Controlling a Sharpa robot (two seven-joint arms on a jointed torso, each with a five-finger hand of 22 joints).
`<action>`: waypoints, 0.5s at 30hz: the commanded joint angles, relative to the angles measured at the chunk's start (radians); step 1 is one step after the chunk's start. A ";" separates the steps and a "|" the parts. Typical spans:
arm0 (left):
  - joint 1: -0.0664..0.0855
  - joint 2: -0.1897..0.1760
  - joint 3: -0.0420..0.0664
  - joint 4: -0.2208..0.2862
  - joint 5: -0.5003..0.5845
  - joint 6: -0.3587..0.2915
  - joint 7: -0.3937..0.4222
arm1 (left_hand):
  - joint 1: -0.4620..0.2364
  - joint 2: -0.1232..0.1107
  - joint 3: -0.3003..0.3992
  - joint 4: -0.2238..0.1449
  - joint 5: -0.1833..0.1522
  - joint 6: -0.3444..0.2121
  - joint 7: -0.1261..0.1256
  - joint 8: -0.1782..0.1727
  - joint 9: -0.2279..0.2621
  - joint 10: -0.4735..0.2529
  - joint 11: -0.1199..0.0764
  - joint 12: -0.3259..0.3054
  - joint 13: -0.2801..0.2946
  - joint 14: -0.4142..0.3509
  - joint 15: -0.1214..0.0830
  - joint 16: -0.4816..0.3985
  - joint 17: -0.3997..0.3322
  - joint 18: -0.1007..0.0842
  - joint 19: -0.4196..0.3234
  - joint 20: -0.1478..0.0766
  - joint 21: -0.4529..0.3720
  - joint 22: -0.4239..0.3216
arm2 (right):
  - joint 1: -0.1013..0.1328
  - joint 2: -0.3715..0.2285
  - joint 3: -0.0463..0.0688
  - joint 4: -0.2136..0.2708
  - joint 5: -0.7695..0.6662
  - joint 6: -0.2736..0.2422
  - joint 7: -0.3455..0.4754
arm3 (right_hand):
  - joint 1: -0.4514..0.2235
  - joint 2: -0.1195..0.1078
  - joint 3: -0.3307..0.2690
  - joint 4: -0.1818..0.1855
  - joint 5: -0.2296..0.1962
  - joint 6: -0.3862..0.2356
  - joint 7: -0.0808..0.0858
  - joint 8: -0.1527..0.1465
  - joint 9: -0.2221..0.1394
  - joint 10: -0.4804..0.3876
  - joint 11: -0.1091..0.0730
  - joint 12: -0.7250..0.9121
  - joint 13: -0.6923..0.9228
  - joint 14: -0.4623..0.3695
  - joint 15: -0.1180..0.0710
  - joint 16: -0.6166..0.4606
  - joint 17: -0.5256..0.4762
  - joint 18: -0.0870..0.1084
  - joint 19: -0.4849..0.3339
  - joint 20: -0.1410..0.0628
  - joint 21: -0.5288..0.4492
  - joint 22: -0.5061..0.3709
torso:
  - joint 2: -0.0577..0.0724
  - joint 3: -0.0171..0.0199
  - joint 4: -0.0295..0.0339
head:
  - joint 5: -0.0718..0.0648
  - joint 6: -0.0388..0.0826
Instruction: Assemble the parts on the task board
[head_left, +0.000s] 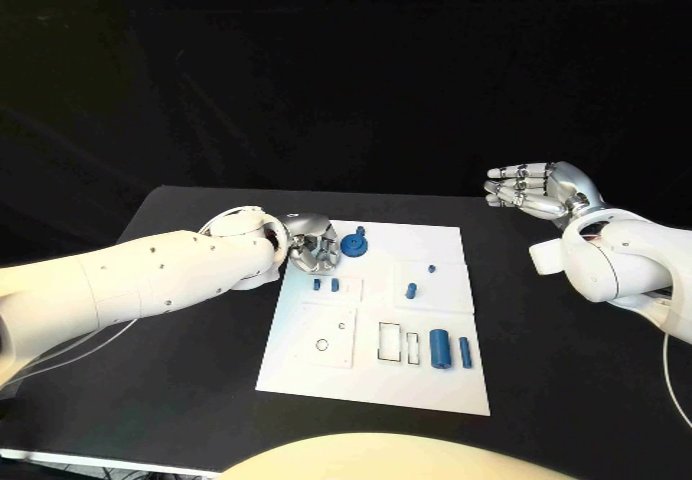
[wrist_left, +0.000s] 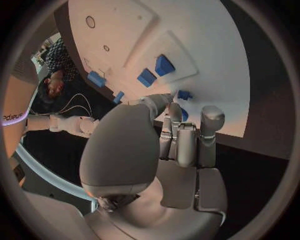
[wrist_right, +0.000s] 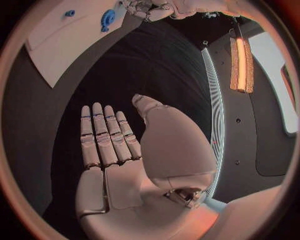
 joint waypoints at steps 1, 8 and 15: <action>0.001 0.002 0.000 0.001 0.009 0.019 0.010 | -0.011 -0.003 0.006 0.001 -0.001 -0.002 0.005 -0.001 0.000 -0.006 0.001 -0.007 -0.002 -0.007 0.001 -0.006 -0.003 0.006 -0.011 0.000 -0.008 -0.005 | 0.000 0.000 0.000 0.002 -0.005 0.008 0.015 | -0.007 0.006 -0.003 -0.001 -0.003 0.010 0.078 -0.004 -0.002 0.004 -0.001 -0.002 0.000 0.008 0.001 -0.003 -0.001 -0.003 -0.006 0.000 0.004 -0.001 | 0.000 -0.0005 0.0002 | 0.000 0.001; 0.001 0.003 0.000 0.001 0.009 0.019 0.010 | -0.011 -0.003 0.007 0.000 -0.001 -0.002 0.005 -0.001 0.000 -0.006 0.001 -0.008 -0.002 -0.006 0.001 -0.006 -0.002 0.006 -0.010 0.000 -0.008 -0.003 | 0.000 0.000 0.000 0.002 -0.005 0.008 0.015 | -0.007 0.006 -0.003 -0.001 -0.003 0.010 0.078 -0.004 -0.002 0.004 -0.001 -0.002 0.000 0.008 0.001 -0.003 -0.001 -0.003 -0.006 0.000 0.004 -0.001 | 0.000 -0.0004 0.0001 | 0.000 0.000; 0.001 -0.001 0.001 0.001 0.011 -0.001 0.015 | -0.012 -0.005 0.007 0.000 -0.002 -0.004 0.005 -0.002 0.000 -0.006 0.001 -0.012 -0.004 -0.007 0.001 -0.007 -0.004 0.007 -0.013 0.000 -0.011 -0.007 | 0.000 0.000 0.000 0.001 -0.005 0.008 0.015 | -0.007 0.006 -0.003 -0.001 -0.003 0.010 0.078 -0.004 -0.002 0.004 -0.001 -0.002 0.000 0.008 0.001 -0.003 -0.001 -0.003 -0.006 0.000 0.004 -0.001 | 0.000 -0.0008 0.0000 | 0.000 0.002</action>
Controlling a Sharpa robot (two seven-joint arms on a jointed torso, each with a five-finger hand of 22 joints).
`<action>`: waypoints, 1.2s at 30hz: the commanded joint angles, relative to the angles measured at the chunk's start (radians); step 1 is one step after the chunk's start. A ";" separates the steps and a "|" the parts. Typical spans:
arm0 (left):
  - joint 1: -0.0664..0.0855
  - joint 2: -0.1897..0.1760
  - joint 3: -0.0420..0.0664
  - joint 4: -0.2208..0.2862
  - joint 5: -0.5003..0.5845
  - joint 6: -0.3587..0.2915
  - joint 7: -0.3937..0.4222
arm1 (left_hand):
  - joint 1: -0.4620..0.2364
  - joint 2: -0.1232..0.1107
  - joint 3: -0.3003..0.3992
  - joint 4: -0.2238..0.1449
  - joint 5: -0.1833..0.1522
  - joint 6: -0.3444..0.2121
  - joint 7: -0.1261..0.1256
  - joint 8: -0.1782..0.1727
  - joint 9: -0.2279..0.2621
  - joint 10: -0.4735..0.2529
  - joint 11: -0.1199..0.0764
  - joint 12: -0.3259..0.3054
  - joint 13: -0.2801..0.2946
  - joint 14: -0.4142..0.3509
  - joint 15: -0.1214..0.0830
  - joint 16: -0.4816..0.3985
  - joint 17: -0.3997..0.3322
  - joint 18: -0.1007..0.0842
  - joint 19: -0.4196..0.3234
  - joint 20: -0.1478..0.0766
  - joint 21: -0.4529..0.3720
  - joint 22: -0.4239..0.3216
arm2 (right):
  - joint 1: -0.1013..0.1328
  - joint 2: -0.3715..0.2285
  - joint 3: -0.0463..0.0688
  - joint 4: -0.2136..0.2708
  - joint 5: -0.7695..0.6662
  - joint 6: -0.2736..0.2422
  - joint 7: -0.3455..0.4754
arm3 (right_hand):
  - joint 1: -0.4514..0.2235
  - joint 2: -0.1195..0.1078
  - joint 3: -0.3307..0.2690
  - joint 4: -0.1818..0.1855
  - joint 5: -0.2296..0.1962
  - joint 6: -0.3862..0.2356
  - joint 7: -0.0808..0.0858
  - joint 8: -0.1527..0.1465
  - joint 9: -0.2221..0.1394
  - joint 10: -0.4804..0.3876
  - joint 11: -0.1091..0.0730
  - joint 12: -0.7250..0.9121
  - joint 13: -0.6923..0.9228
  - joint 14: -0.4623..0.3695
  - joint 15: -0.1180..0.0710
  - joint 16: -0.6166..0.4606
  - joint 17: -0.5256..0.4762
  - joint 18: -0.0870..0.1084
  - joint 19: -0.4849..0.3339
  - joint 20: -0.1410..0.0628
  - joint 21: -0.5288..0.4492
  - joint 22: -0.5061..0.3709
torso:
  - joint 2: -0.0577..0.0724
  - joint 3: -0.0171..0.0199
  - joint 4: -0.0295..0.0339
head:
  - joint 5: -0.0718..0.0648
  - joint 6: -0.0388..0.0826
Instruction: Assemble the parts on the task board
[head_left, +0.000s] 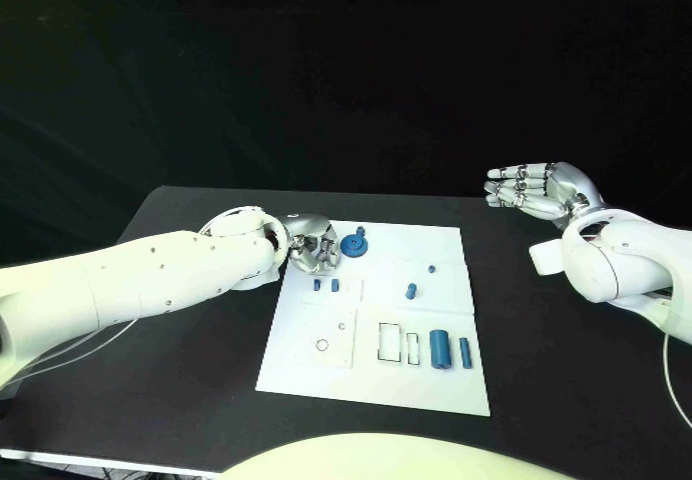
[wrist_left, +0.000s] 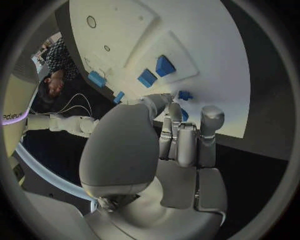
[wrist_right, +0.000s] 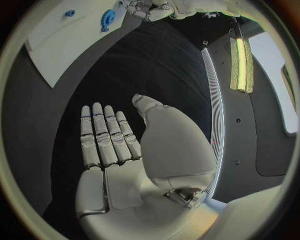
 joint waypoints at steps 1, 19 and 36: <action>0.000 -0.002 0.000 0.001 0.009 -0.011 0.016 | -0.009 -0.003 0.008 -0.001 -0.001 -0.010 0.007 -0.006 -0.001 -0.008 0.002 -0.012 -0.004 -0.007 0.001 -0.008 -0.003 0.007 -0.007 0.001 -0.007 -0.004 | 0.000 0.000 0.000 0.001 -0.005 0.008 0.015 | -0.007 0.006 -0.003 -0.001 -0.003 0.010 0.078 -0.004 -0.002 0.004 -0.001 -0.002 0.000 0.008 0.001 -0.003 -0.001 -0.003 -0.006 0.000 0.004 -0.001 | 0.000 -0.0003 -0.0003 | 0.000 0.001; 0.000 -0.054 0.021 0.008 0.078 -0.102 0.059 | -0.046 -0.036 -0.062 0.023 -0.005 -0.161 0.041 -0.025 -0.017 -0.214 0.046 -0.116 -0.067 -0.325 0.040 -0.287 -0.468 0.061 -0.223 0.038 -0.293 -0.312 | 0.000 0.000 0.000 0.000 -0.005 0.009 0.015 | -0.007 0.006 -0.003 -0.001 -0.003 0.010 0.078 -0.004 -0.002 0.004 -0.001 -0.002 0.000 0.008 0.001 -0.003 -0.001 -0.003 -0.006 0.000 0.004 -0.001 | 0.000 0.0003 -0.0001 | 0.002 0.003; -0.021 -0.033 0.014 -0.035 0.059 -0.083 0.097 | 0.045 -0.036 -0.134 0.014 -0.006 -0.171 0.034 -0.002 -0.075 -0.226 0.087 -0.424 -0.330 -0.497 0.074 -0.508 -0.676 0.061 -0.243 0.067 -0.353 -0.350 | 0.000 0.003 0.000 0.000 -0.005 0.011 0.014 | -0.007 0.006 -0.003 -0.001 -0.003 0.010 0.078 -0.004 -0.002 0.004 -0.001 -0.002 0.000 0.008 0.001 -0.003 -0.001 -0.003 -0.006 0.000 0.004 -0.001 | 0.001 -0.0004 -0.0008 | 0.007 0.003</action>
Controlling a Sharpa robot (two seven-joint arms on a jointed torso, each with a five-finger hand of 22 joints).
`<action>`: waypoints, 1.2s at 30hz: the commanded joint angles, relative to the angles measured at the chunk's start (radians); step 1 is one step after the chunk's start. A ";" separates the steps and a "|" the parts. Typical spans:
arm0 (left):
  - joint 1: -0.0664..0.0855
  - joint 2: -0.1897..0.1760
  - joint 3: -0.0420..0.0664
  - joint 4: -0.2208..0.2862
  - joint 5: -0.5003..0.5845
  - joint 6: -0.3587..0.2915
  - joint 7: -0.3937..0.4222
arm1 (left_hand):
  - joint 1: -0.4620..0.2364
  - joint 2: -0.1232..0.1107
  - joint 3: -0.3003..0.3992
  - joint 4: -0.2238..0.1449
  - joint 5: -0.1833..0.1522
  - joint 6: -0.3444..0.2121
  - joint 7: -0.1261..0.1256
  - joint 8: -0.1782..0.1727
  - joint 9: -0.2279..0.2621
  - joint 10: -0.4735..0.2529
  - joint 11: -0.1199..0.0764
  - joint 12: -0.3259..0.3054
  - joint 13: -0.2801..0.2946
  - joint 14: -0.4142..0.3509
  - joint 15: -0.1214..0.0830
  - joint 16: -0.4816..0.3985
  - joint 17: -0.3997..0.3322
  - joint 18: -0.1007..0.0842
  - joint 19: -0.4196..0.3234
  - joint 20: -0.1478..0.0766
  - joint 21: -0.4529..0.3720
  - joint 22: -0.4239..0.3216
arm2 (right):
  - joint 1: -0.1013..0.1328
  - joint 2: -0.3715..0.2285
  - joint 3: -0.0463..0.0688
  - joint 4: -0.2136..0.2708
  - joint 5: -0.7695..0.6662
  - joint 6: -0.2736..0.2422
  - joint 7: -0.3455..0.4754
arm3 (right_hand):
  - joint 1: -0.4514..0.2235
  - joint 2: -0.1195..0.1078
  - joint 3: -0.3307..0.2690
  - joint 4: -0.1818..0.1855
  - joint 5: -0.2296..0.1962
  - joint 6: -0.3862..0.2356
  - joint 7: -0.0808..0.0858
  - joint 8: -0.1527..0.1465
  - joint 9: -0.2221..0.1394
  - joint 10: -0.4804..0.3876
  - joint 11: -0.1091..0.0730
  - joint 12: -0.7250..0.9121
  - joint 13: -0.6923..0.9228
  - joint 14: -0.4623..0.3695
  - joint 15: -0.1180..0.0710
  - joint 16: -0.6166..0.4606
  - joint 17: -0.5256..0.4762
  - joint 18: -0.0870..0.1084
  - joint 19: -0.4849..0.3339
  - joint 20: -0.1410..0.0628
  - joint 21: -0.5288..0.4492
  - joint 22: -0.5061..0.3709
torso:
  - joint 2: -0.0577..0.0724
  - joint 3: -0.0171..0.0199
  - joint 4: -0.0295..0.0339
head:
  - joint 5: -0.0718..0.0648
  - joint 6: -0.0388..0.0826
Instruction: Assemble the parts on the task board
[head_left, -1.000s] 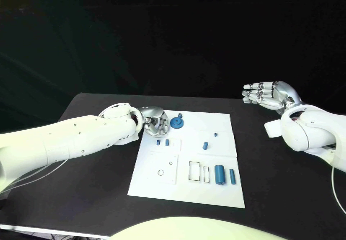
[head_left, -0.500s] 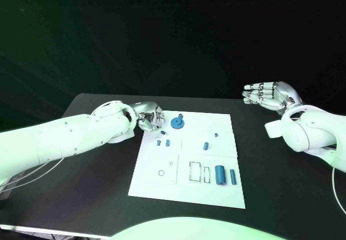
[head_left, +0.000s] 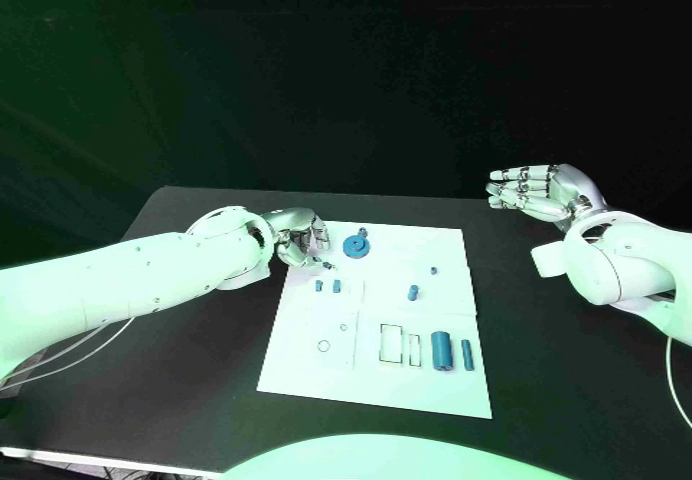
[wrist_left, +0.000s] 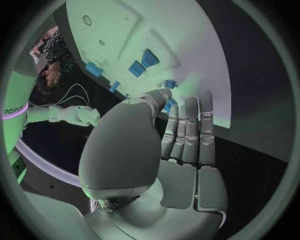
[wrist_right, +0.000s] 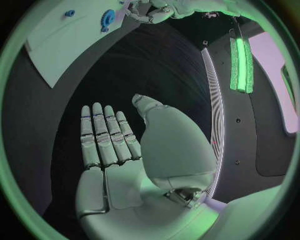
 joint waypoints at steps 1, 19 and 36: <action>-0.004 0.009 -0.001 -0.008 -0.014 -0.005 0.036 | 0.012 0.002 -0.011 0.002 -0.003 -0.002 -0.009 -0.001 -0.006 0.003 -0.006 -0.014 -0.013 -0.010 -0.002 -0.008 -0.006 0.011 -0.012 -0.002 -0.006 0.001 | 0.000 0.001 0.000 0.000 -0.005 0.011 0.013 | -0.007 0.006 -0.003 -0.001 -0.003 0.010 0.078 -0.004 -0.002 0.004 -0.001 -0.002 0.000 0.008 0.001 -0.003 -0.001 -0.003 -0.006 0.000 0.004 -0.001 | 0.000 -0.0004 -0.0008 | 0.000 0.000; -0.011 0.036 -0.013 -0.031 -0.066 0.014 0.037 | 0.025 0.010 -0.047 0.020 -0.006 0.037 -0.031 -0.018 -0.048 0.144 -0.049 0.101 0.033 0.008 -0.033 0.101 0.040 0.011 0.000 -0.025 0.012 0.016 | 0.000 0.004 0.000 -0.001 -0.005 0.012 0.013 | -0.007 0.006 -0.003 -0.001 -0.003 0.010 0.078 -0.004 -0.002 0.004 -0.001 -0.002 0.000 0.008 0.001 -0.003 -0.001 -0.003 -0.006 0.000 0.004 -0.001 | 0.000 -0.0002 0.0000 | 0.002 -0.001; -0.013 0.054 -0.015 -0.051 -0.105 0.030 0.001 | 0.042 0.017 -0.038 0.014 -0.007 0.065 -0.037 -0.013 -0.054 0.110 -0.046 0.126 0.053 -0.006 -0.034 0.121 0.047 0.010 -0.003 -0.029 0.025 0.028 | -0.001 0.004 0.000 -0.003 -0.005 0.013 0.013 | -0.007 0.006 -0.003 -0.001 -0.003 0.010 0.078 -0.004 -0.002 0.004 -0.001 -0.002 0.000 0.008 0.001 -0.003 -0.001 -0.003 -0.006 0.000 0.004 -0.001 | 0.000 -0.0003 -0.0009 | -0.001 -0.002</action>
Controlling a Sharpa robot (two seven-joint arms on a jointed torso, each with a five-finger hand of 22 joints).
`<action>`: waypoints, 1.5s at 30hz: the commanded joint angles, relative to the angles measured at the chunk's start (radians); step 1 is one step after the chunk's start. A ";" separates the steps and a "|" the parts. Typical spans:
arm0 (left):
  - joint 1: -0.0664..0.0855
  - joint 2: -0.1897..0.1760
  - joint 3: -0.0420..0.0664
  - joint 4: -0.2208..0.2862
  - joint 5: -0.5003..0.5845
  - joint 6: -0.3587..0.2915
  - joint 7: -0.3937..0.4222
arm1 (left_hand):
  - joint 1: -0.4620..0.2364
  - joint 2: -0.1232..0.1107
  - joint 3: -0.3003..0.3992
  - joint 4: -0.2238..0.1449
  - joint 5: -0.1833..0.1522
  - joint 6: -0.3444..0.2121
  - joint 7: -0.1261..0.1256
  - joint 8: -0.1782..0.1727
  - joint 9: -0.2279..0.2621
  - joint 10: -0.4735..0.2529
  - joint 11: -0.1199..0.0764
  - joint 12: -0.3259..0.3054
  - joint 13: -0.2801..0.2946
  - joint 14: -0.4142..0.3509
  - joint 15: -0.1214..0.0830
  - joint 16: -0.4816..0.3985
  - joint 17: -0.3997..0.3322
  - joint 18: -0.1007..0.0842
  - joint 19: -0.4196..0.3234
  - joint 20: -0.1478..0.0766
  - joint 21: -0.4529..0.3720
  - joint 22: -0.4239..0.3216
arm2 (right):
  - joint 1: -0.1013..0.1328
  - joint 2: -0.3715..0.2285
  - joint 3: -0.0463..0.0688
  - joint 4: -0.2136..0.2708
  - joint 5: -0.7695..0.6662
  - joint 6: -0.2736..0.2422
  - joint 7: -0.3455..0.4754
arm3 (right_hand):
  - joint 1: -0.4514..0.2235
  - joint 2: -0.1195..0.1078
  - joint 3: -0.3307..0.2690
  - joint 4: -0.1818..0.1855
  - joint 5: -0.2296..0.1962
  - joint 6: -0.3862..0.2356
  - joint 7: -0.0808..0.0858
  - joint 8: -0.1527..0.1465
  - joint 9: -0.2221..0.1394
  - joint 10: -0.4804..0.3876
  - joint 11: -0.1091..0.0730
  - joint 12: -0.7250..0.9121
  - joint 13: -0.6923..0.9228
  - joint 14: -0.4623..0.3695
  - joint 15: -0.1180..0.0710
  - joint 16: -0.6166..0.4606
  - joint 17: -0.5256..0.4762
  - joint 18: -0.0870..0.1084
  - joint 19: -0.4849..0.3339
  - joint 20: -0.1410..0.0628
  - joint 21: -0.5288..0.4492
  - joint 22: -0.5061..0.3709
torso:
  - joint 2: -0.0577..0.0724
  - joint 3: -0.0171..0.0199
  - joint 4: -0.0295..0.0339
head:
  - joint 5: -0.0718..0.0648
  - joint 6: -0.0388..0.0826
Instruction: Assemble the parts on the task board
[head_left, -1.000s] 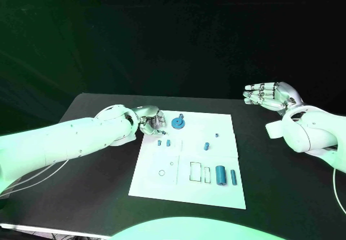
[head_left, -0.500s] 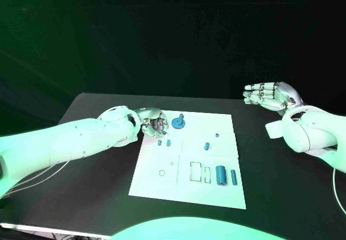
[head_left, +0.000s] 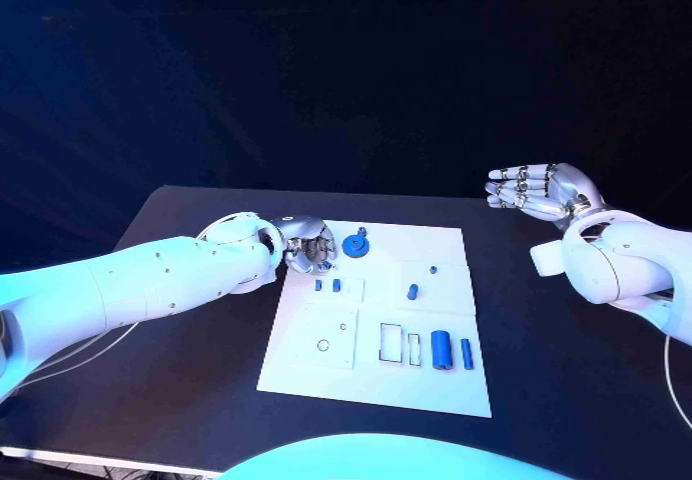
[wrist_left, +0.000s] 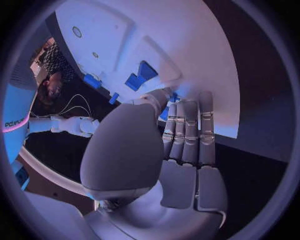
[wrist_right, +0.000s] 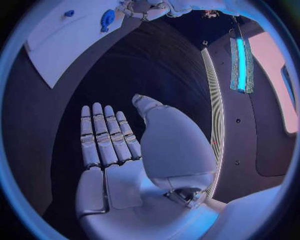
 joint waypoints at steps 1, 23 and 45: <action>-0.001 0.002 0.000 -0.002 -0.027 0.019 -0.017 | 0.007 -0.002 0.002 -0.002 -0.007 0.009 0.000 0.000 -0.002 -0.006 -0.001 0.009 0.004 -0.006 0.000 0.008 0.002 0.011 0.000 -0.008 0.007 0.002 | 0.000 0.000 0.000 0.000 -0.005 0.013 0.013 | -0.007 0.006 -0.003 -0.001 -0.003 0.010 0.078 -0.004 -0.002 0.004 -0.001 -0.002 0.000 0.008 0.001 -0.003 -0.001 -0.003 -0.006 0.000 0.004 -0.001 | 0.000 -0.0002 0.0000 | -0.001 -0.001; -0.001 0.004 0.000 -0.005 -0.039 0.038 -0.029 | 0.003 0.003 0.004 0.003 -0.007 0.039 -0.007 0.009 -0.004 -0.033 0.000 0.037 0.024 -0.018 0.000 0.032 0.011 0.011 -0.003 -0.008 0.019 0.014 | -0.001 0.000 0.000 0.000 -0.005 0.013 0.014 | -0.007 0.006 -0.003 -0.001 -0.003 0.010 0.078 -0.004 -0.002 0.004 -0.001 -0.002 0.000 0.008 0.001 -0.003 -0.001 -0.003 -0.006 0.000 0.004 -0.001 | 0.000 0.0003 0.0002 | -0.001 -0.002; -0.004 0.019 -0.006 -0.021 -0.041 0.032 -0.025 | 0.008 0.017 0.016 0.000 -0.007 0.094 -0.008 0.018 0.000 0.009 -0.019 0.097 0.058 -0.012 -0.008 0.061 0.019 0.011 0.000 -0.013 0.037 0.029 | -0.002 -0.001 0.000 0.000 -0.005 0.013 0.014 | -0.007 0.006 -0.003 -0.001 -0.003 0.010 0.078 -0.004 -0.002 0.004 -0.001 -0.002 0.000 0.008 0.001 -0.003 -0.001 -0.003 -0.006 0.000 0.004 -0.001 | 0.000 -0.0001 0.0003 | -0.001 -0.003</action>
